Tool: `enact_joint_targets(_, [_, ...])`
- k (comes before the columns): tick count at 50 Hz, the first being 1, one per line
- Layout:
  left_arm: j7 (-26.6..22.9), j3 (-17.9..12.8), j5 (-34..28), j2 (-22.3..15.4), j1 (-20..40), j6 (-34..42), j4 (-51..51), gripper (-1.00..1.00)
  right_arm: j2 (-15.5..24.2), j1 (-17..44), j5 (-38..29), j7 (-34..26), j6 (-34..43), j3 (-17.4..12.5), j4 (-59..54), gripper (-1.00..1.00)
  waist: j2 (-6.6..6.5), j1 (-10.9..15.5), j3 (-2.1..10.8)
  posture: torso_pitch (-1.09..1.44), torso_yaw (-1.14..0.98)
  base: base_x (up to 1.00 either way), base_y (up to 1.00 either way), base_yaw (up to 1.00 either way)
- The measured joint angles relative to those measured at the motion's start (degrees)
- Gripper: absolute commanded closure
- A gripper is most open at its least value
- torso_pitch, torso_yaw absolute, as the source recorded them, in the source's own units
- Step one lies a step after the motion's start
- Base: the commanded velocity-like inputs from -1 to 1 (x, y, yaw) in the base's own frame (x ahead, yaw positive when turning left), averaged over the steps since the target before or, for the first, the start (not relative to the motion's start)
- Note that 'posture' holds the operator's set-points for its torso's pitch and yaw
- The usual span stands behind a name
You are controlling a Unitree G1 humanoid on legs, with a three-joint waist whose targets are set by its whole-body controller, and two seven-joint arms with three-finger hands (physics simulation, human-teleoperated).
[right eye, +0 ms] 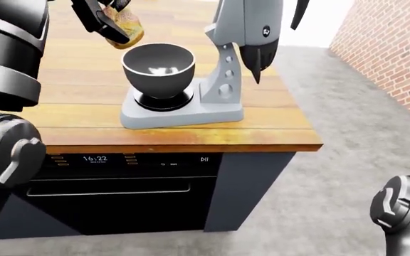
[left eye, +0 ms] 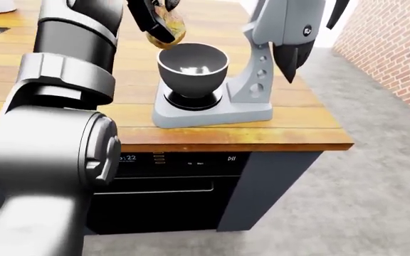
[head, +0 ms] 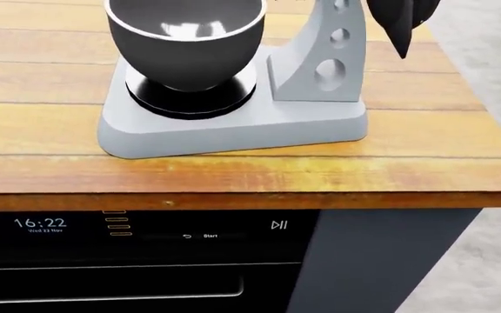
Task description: Place the bread in the stand mixer bowl.
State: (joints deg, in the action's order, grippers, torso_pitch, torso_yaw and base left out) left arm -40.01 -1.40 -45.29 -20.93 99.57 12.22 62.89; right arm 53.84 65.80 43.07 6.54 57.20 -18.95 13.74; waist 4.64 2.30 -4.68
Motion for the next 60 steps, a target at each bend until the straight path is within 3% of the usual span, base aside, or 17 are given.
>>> enact_joint_targets(18, [2.29, 1.07, 2.79, 6.47, -3.76, 2.18, -1.69, 0.96, 0.83, -0.48, 0.21, -0.20, -1.81, 0.02, -0.94, -1.00, 0.63, 0.23, 0.08, 0.00, 0.00, 0.00, 0.00, 0.00])
enact_joint_targets(41, [6.52, 1.63, 4.26, 8.56, -4.74, 1.32, 0.47, 0.95, 2.16, -0.07, 0.80, -0.15, -2.33, -0.44, -2.46, -1.00, 1.07, 0.42, 0.18, 0.00, 0.00, 0.00, 0.00, 0.00])
enact_joint_targets(60, [16.92, -0.16, 6.07, 7.97, -2.58, 1.59, 9.50, 0.97, 2.19, -0.49, 1.62, 0.32, -2.58, -0.11, -2.07, -1.00, 1.08, 0.29, 0.40, 0.00, 0.00, 0.00, 0.00, 0.00])
